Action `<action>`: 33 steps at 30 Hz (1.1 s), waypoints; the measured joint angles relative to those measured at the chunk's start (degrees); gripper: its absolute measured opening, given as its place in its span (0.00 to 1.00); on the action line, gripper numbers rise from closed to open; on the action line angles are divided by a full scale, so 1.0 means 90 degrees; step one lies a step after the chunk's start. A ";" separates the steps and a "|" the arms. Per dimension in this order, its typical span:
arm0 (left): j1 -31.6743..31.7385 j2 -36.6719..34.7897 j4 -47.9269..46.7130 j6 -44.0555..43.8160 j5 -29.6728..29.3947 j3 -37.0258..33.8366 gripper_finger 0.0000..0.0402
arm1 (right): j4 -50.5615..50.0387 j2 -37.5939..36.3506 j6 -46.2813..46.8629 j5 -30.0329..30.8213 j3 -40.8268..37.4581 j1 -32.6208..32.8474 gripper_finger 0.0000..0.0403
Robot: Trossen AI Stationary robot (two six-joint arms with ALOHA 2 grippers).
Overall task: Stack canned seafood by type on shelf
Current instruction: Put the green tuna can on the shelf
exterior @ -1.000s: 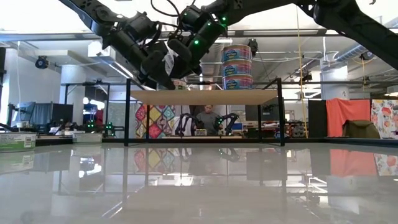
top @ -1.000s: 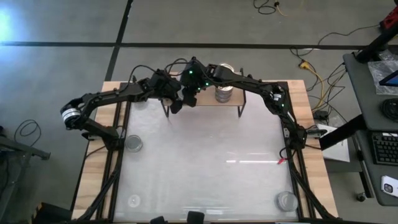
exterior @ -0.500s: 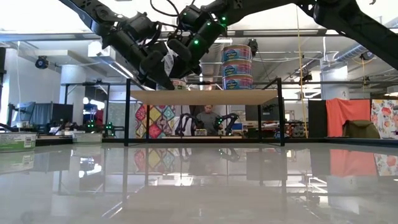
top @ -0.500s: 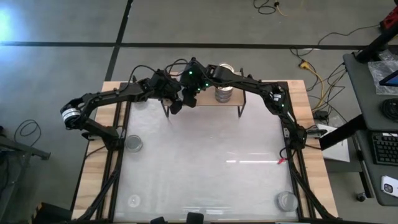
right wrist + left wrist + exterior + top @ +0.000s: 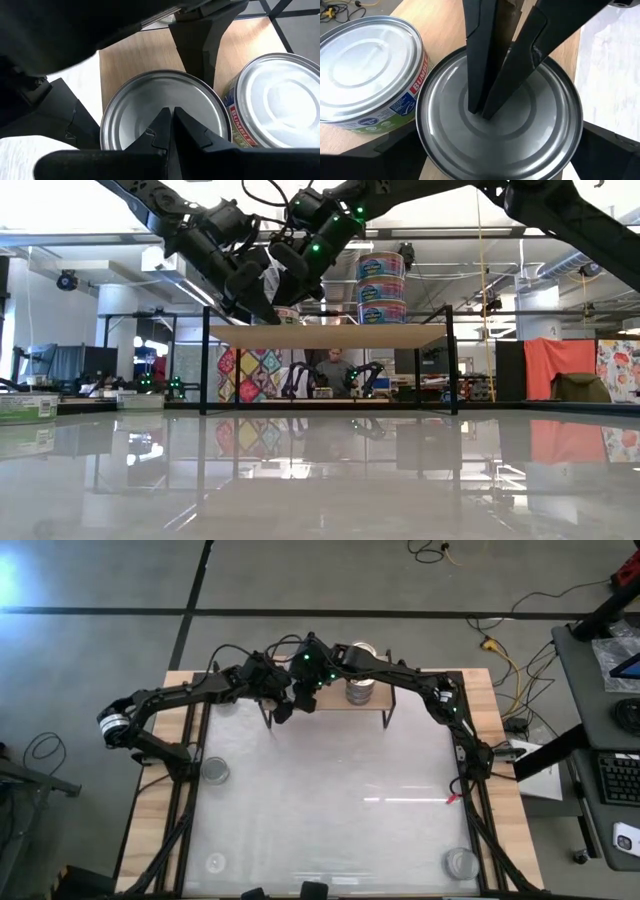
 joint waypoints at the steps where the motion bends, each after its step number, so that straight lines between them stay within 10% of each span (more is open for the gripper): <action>1: 0.0000 0.0000 -0.0007 0.0007 -0.0005 0.0003 0.98 | 0.0002 0.0000 0.0000 0.0000 -0.0007 0.0000 0.03; 33: -0.0004 0.0170 -0.1041 0.0110 -0.0100 0.0594 1.00 | 0.0012 -0.0002 -0.0107 0.0005 -0.0141 -0.0012 0.03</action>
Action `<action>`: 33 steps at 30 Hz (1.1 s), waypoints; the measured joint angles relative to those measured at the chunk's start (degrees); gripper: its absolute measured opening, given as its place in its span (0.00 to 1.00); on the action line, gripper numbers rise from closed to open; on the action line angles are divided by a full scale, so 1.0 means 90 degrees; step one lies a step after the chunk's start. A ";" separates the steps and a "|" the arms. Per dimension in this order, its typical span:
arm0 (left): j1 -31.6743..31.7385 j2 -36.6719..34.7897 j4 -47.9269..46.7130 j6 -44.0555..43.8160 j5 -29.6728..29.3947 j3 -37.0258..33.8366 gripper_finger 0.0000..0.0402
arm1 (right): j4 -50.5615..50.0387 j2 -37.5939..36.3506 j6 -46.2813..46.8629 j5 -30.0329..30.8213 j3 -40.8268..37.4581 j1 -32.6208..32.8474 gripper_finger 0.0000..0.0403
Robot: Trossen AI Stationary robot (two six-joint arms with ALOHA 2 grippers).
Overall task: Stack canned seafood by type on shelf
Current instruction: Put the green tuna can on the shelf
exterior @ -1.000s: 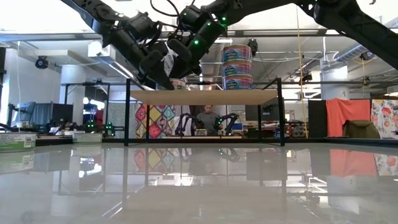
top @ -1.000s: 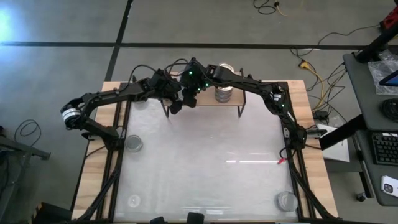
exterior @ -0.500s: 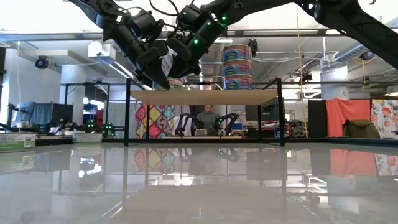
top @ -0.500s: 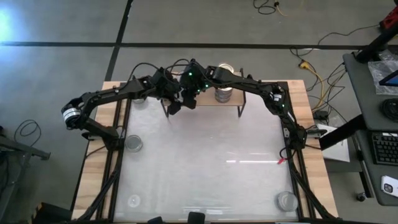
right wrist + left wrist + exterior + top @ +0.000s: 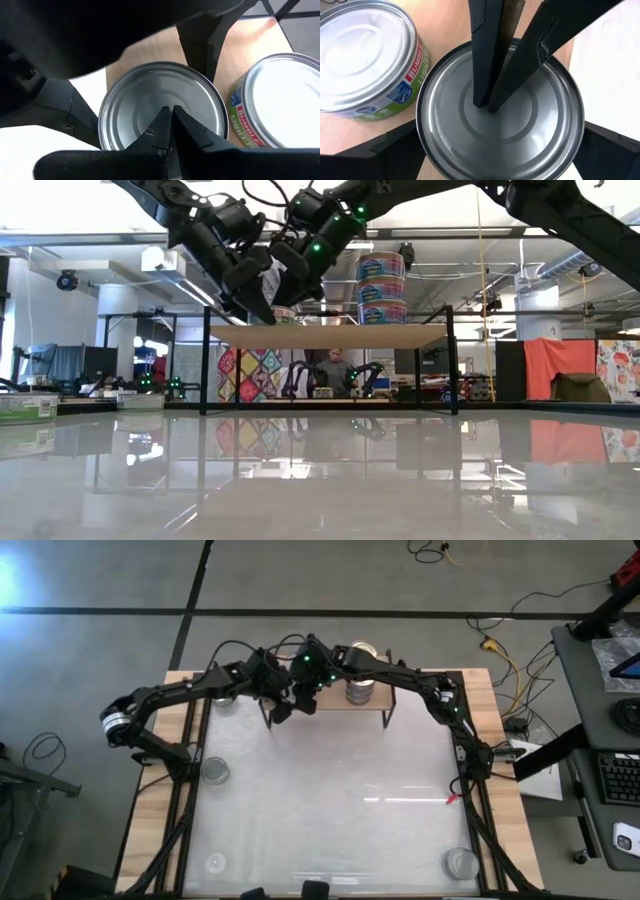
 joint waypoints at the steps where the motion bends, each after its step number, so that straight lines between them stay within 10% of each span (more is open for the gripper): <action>1: -0.0002 0.0037 0.0057 -0.0046 -0.0007 0.0001 1.00 | -0.0019 0.0000 0.0005 0.0005 0.0000 0.0000 0.03; 33: -0.0027 -0.0087 -0.0169 -0.0065 0.0087 0.0000 0.99 | -0.0064 0.0002 0.0028 -0.0040 -0.0010 0.0000 0.03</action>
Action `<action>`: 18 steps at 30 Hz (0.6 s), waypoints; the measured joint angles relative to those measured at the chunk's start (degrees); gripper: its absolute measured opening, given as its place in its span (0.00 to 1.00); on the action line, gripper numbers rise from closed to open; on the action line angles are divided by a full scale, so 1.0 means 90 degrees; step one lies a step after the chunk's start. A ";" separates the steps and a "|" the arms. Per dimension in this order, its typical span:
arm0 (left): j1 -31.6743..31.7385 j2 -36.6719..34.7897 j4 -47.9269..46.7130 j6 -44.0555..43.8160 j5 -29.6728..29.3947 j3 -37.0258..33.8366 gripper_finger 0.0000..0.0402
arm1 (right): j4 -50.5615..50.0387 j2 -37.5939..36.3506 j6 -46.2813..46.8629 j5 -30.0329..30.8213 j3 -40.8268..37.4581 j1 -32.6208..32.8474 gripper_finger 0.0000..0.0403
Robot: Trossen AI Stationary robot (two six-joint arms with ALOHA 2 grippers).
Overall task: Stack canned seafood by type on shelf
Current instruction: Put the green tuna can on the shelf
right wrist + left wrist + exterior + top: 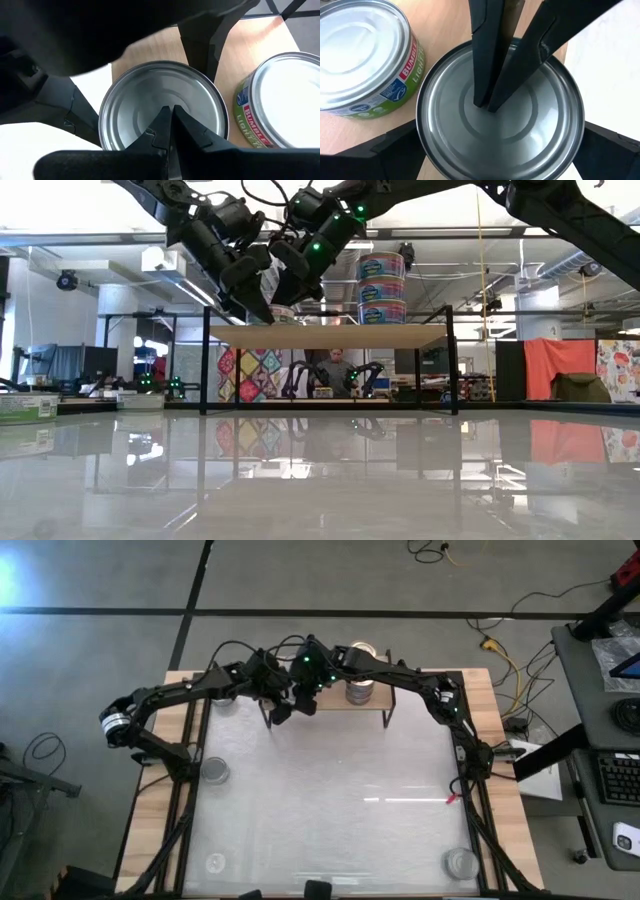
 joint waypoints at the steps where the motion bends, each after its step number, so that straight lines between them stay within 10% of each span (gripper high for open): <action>1: 0.0000 0.0000 -0.0073 0.0001 0.0004 0.0033 0.99 | -0.0006 0.0000 0.0001 -0.0013 0.0000 0.0000 0.03; 18: 0.0007 0.0054 -0.0659 0.0213 -0.0210 0.0471 0.99 | -0.0200 -0.0005 -0.0074 0.0078 -0.0002 -0.0012 0.03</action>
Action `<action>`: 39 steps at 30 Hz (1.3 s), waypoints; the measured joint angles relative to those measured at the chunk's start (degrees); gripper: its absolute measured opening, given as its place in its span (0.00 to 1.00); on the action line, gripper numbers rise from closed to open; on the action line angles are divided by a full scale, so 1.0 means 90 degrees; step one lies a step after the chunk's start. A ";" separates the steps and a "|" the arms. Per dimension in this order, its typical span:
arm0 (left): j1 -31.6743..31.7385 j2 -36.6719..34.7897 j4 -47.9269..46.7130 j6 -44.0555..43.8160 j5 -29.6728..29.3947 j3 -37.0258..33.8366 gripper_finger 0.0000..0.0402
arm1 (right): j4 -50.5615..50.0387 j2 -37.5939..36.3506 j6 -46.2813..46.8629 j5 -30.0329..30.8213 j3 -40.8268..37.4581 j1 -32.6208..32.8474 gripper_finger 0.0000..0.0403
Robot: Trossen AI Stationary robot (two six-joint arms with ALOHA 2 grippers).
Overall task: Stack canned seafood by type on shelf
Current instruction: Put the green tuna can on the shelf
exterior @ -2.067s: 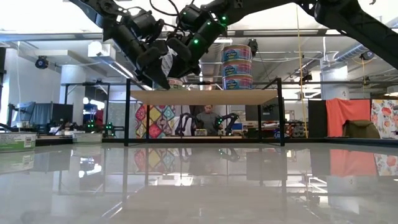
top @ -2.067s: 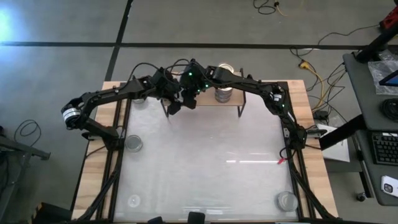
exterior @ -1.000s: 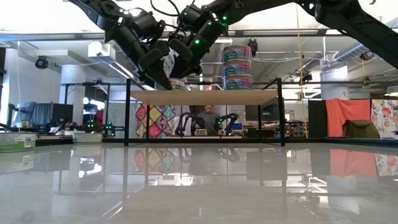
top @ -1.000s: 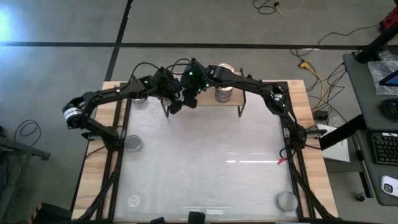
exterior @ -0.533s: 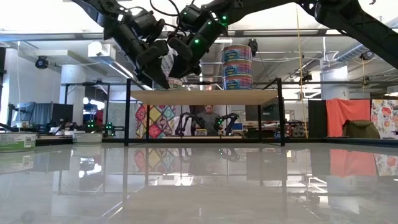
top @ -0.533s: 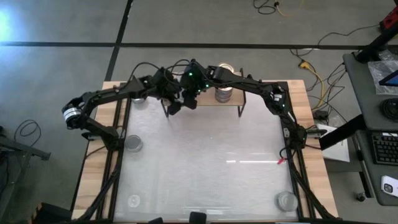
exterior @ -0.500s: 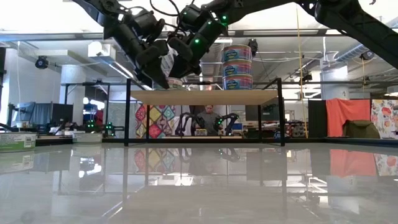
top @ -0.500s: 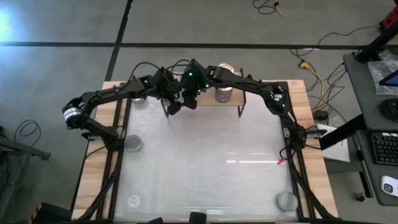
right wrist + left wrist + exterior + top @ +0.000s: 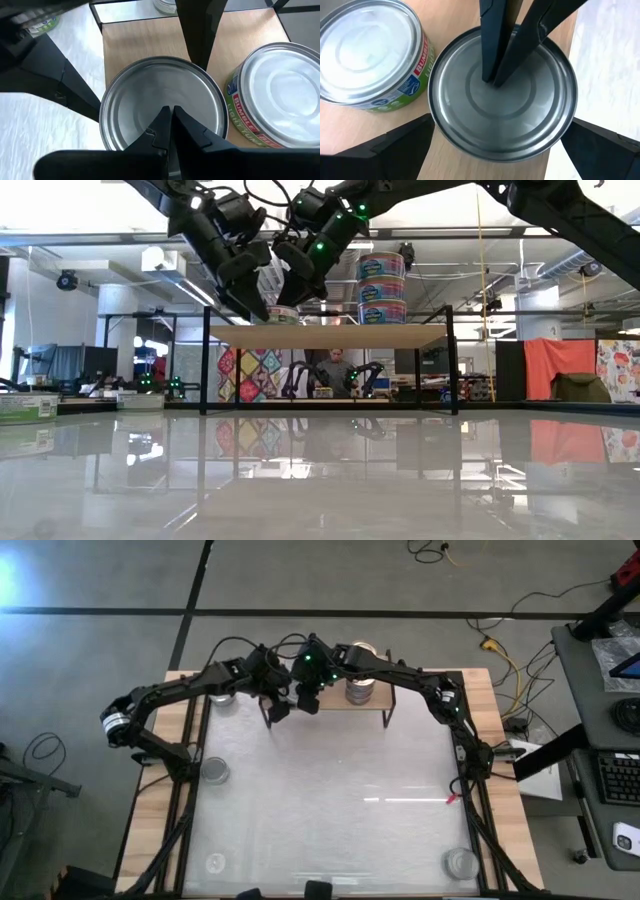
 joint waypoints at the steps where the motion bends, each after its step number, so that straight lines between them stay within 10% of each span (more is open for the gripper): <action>1: 0.0000 -0.0006 -0.0045 0.0003 -0.0016 0.0023 1.00 | 0.0000 0.0000 0.0000 0.0000 0.0000 0.0000 0.03; 23: -0.0188 -0.0734 -0.1282 -0.0109 -0.0027 0.0536 1.00 | -0.0110 0.0032 -0.0025 -0.0005 0.0321 0.0004 0.03; 39: -0.2104 -0.1954 -0.1226 -0.0640 -0.0262 -0.0511 1.00 | -0.0044 0.0025 -0.0006 0.0362 0.0330 -0.0031 0.03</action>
